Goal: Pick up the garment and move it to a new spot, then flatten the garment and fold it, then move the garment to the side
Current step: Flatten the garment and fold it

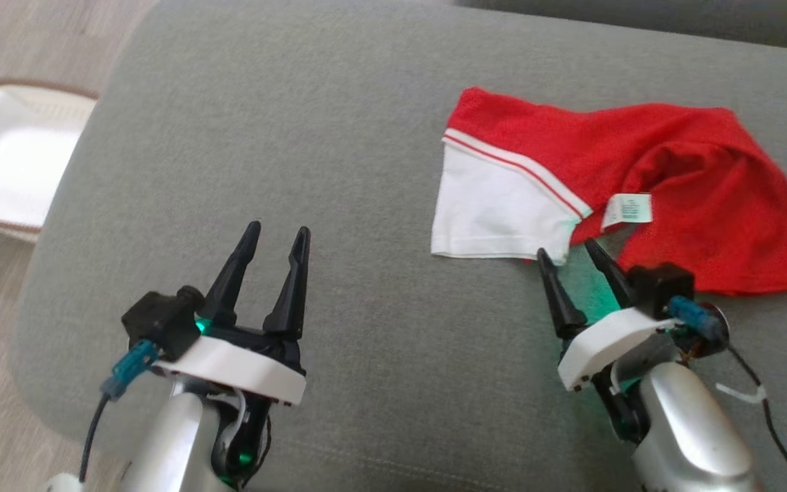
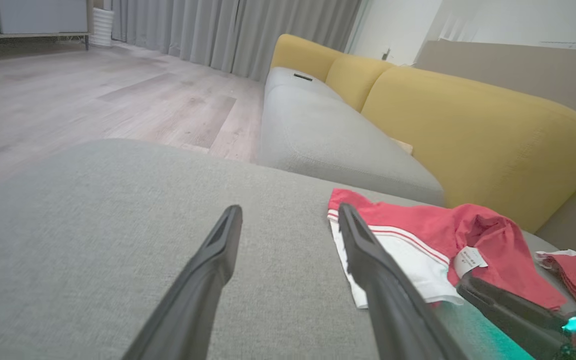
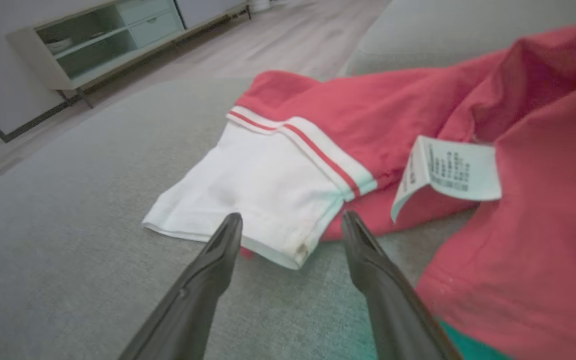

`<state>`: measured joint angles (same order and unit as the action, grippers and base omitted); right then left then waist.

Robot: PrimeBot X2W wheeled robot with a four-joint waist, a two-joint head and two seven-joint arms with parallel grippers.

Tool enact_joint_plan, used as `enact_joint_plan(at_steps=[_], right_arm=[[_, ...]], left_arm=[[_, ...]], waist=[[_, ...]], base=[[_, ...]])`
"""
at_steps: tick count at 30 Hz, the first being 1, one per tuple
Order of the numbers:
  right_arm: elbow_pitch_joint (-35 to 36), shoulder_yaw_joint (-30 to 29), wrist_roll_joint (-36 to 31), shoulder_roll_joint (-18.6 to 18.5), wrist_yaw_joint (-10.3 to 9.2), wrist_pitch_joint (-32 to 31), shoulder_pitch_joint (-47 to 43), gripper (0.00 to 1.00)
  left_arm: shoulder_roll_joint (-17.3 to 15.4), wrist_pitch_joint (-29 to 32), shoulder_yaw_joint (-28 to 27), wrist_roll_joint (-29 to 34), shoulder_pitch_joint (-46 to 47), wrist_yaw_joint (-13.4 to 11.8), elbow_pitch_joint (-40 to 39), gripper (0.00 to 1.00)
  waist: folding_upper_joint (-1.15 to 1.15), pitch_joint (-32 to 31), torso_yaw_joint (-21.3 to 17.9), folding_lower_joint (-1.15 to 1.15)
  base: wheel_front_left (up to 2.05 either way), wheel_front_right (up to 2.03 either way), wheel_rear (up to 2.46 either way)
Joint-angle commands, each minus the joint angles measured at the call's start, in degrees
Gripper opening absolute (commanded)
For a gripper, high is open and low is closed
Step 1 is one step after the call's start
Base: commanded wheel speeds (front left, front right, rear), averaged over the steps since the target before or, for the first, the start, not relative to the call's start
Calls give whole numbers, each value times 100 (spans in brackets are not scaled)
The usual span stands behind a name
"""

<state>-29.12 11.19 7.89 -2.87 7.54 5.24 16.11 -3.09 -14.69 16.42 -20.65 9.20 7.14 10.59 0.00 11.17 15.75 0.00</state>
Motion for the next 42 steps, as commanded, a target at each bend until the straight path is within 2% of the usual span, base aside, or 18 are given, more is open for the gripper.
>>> enact_joint_plan(at_steps=[1,5,12,14,15,23,29,33,37,40,42], right_arm=[[86,82,106,0,-5,-7,233,100],[-297,-103,639,0,-5,-38,412,100],[-656,213,1016,0,-5,136,579,100],[-729,290,1048,0,-5,179,620,24],[-751,346,1012,0,-5,222,648,0],[-556,662,840,0,-5,557,724,0],[102,1153,981,0,-5,427,708,0],[632,1315,1071,0,-5,112,904,0],[1011,1255,1030,-76,-5,-404,1461,0],[1071,990,1102,-203,-5,-804,2032,0],[839,597,1080,-473,-5,-1186,2673,0]], left_arm=[[-15,-30,-142,-38,257,34,-153,100],[-4,-30,-78,-64,336,34,-98,100],[9,-30,-96,-74,341,35,-52,100],[12,-30,-100,-68,328,35,-40,100],[13,-30,-89,-66,326,35,-29,100],[18,-30,-128,-34,262,35,43,100],[20,-30,-188,-1,148,35,50,100],[20,-30,-176,2,88,35,29,100],[21,-30,-156,-35,104,35,-36,100],[21,-30,-155,-86,138,35,-79,100],[21,-30,-105,-141,192,35,-89,100]], waist=[[0,123,140,0],[0,193,284,0],[0,181,347,0],[0,174,330,0],[0,165,319,0],[0,-102,138,0],[0,-374,-14,0],[0,-454,-24,0],[0,-330,59,0],[0,-162,155,0],[0,39,288,0]], base=[[0,0,0],[0,0,0],[0,0,0],[0,0,0],[0,0,0],[0,0,0],[0,0,0],[0,0,0],[0,0,0],[0,0,0],[0,0,0]])
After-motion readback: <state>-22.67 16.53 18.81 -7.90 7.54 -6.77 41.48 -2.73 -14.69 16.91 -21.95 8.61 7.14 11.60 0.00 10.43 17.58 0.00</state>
